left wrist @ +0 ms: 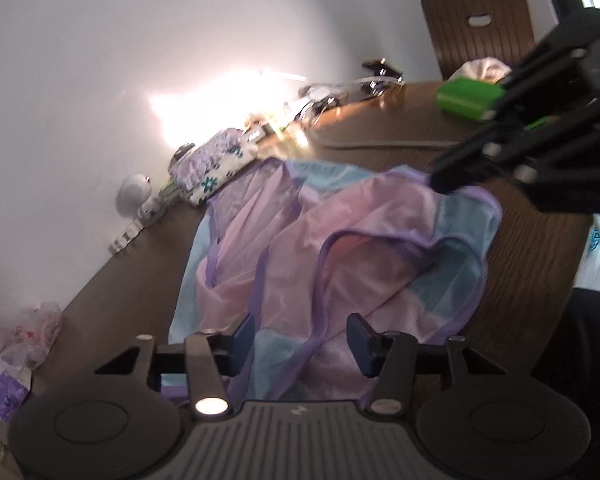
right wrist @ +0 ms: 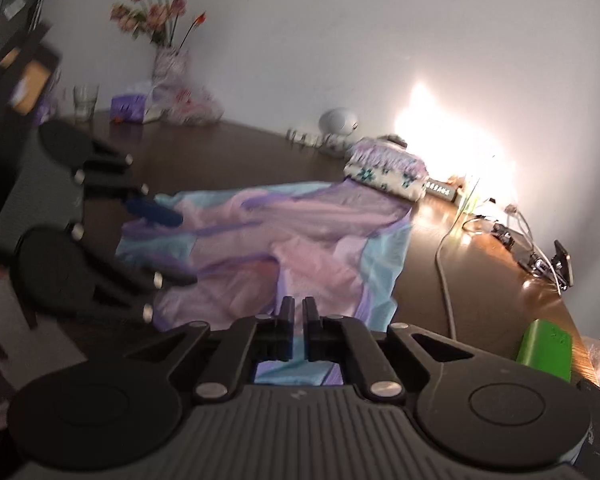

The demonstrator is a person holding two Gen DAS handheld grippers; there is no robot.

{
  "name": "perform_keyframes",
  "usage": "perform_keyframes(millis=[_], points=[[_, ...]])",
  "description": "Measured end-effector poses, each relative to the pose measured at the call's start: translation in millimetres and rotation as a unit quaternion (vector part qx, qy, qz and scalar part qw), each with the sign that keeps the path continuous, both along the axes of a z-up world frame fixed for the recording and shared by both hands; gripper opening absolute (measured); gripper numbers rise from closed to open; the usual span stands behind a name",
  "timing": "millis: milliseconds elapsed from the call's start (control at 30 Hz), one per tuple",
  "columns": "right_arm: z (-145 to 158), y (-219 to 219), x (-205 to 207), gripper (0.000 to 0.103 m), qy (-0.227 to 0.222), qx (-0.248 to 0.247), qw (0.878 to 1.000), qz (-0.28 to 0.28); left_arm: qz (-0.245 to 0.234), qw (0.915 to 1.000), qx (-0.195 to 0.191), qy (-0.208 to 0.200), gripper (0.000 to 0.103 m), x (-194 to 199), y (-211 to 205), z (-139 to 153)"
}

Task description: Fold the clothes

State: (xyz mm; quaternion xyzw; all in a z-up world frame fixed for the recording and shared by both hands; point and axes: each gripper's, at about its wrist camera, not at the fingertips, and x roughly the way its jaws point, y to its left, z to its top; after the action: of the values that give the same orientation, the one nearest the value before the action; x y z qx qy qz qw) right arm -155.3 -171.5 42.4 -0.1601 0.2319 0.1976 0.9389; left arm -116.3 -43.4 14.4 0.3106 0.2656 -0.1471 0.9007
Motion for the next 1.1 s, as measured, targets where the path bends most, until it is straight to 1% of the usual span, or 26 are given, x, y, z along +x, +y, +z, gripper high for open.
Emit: perform_keyframes(millis=[33,67,100,133,167,200,233,267,333,400,467,500,533,567,600,633,700,800,867,933,1000,1033,1100], points=[[-3,2,0,0.005,0.002,-0.006,1.000,0.002,0.009,0.9999,0.004,0.006,0.045,4,2,-1],[-7,4,-1,0.009,0.005,-0.013,1.000,0.003,0.014,0.9998,0.008,0.010,0.045,5,6,-2],[-10,7,-1,0.018,0.007,-0.019,1.000,0.005,0.021,0.9997,0.009,0.010,0.045,5,10,-2],[-13,9,0,0.023,0.007,-0.022,1.000,0.003,0.027,0.9995,0.010,0.011,0.042,5,14,-2],[-16,11,1,0.032,0.010,-0.026,1.000,0.000,0.033,0.9993,0.010,0.011,0.039,5,18,-2],[-19,13,2,0.035,0.014,-0.030,0.999,0.000,0.038,0.9992,0.010,0.010,0.033,5,20,-2],[-21,15,2,0.035,0.017,-0.031,0.999,0.002,0.041,0.9991,0.011,0.008,0.031,4,22,-1],[-23,17,2,0.035,0.018,-0.034,0.999,0.002,0.041,0.9991,0.014,0.002,0.031,3,21,-1],[-26,20,3,0.034,0.021,-0.042,0.999,-0.001,0.032,0.9991,0.028,-0.009,0.031,3,17,0],[-29,22,4,0.018,0.024,-0.052,0.998,-0.006,0.013,0.9987,0.048,-0.013,0.030,3,12,-1],[-29,20,4,0.017,0.028,-0.056,0.998,-0.012,-0.007,0.9971,0.075,-0.013,0.030,4,6,-4],[-29,19,4,0.013,0.028,-0.057,0.998,-0.015,-0.014,0.9958,0.089,-0.014,0.029,5,4,-5],[-28,18,4,0.010,0.029,-0.056,0.998,-0.016,-0.019,0.9947,0.101,-0.013,0.023,7,3,-6],[-28,17,4,0.006,0.027,-0.055,0.998,-0.017,-0.023,0.9935,0.111,-0.012,0.020,8,1,-7],[-27,16,4,0.002,0.025,-0.054,0.998,-0.018,-0.027,0.9926,0.118,-0.012,0.014,8,0,-8],[-26,15,4,0.002,0.022,-0.053,0.998,-0.019,-0.032,0.9917,0.124,-0.011,0.009,8,-1,-9],[-20,11,1,0.002,0.003,-0.045,0.999,-0.028,-0.032,0.9916,0.124,-0.019,0.003,6,-1,-9],[-9,3,-4,0.002,-0.032,-0.039,0.998,-0.043,0.010,0.9961,0.073,-0.049,0.002,0,8,4],[-4,-1,-6,0.002,-0.051,-0.044,0.996,-0.052,0.053,0.9953,0.028,-0.076,0.002,-6,17,18],[-3,-2,-8,0.002,-0.062,-0.057,0.995,-0.055,0.094,0.9901,-0.035,-0.098,0.002,-18,22,34],[-7,1,-10,0.002,-0.066,-0.072,0.994,-0.052,0.125,0.9832,-0.091,-0.097,0.002,-27,25,41],[-10,2,-9,0.002,-0.063,-0.078,0.994,-0.050,0.137,0.9802,-0.107,-0.094,0.002,-29,25,39],[-17,5,-7,0.002,-0.053,-0.086,0.994,-0.047,0.160,0.9776,-0.108,-0.084,0.002,-28,26,29]])
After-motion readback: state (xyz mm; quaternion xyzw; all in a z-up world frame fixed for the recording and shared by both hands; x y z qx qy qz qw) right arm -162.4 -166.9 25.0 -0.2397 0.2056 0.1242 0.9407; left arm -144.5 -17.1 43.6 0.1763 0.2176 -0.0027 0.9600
